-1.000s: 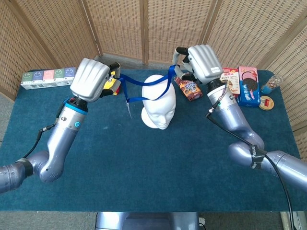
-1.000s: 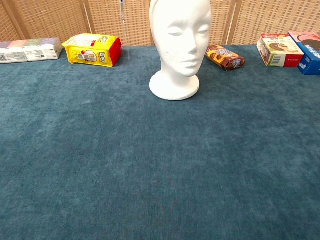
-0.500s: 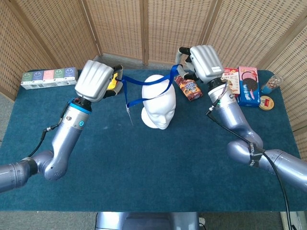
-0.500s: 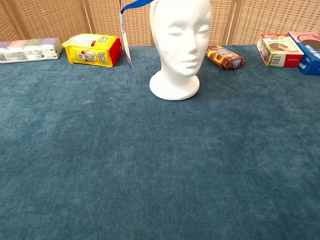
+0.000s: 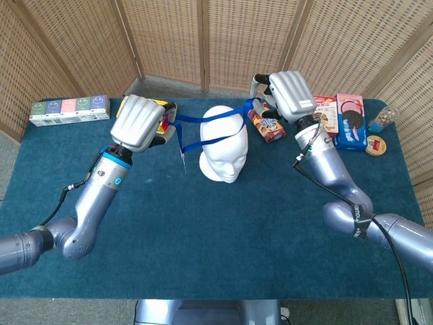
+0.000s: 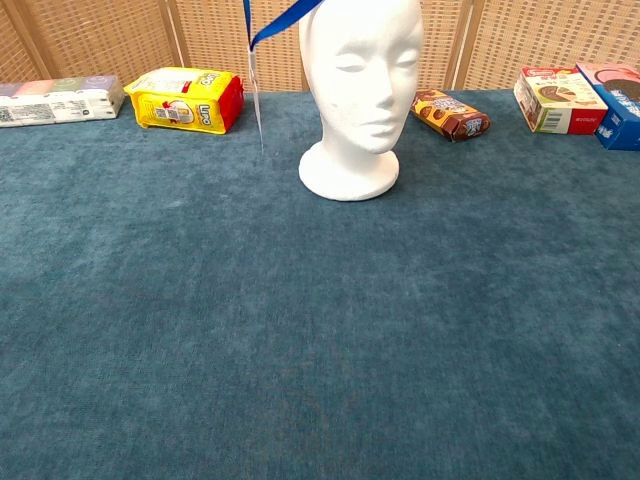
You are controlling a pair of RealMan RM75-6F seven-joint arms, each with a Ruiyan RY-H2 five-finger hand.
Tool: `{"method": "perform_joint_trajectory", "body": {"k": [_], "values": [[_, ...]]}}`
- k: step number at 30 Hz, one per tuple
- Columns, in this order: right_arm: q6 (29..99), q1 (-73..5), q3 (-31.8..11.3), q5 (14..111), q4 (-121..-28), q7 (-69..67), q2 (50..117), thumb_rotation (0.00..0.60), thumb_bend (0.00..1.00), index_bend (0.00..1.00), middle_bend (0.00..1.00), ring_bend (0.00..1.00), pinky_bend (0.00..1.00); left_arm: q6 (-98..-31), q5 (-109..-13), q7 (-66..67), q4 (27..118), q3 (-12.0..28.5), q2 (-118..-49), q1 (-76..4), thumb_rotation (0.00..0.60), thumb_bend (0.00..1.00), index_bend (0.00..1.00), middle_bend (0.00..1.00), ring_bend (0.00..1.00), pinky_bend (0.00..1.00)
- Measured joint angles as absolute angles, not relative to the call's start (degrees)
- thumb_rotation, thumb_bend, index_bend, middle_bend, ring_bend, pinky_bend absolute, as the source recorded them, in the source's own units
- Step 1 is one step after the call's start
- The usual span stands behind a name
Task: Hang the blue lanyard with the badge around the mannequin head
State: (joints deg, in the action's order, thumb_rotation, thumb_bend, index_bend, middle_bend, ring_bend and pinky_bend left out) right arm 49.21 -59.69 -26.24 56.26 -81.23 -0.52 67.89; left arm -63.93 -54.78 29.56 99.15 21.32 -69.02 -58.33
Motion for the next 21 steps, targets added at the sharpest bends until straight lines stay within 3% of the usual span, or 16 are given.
{"method": "perform_joint_trajectory", "body": {"k": [21], "values": [[48.76,-59.04,-24.49,55.57,-78.52,0.68,69.42,0.6,0.49,0.8,1.0,1.0,1.0,-62.89,-54.96,29.46,96.79,19.33,-70.75,-58.0,0.555,0.43,0.62,1.0,1.0,1.0]]}}
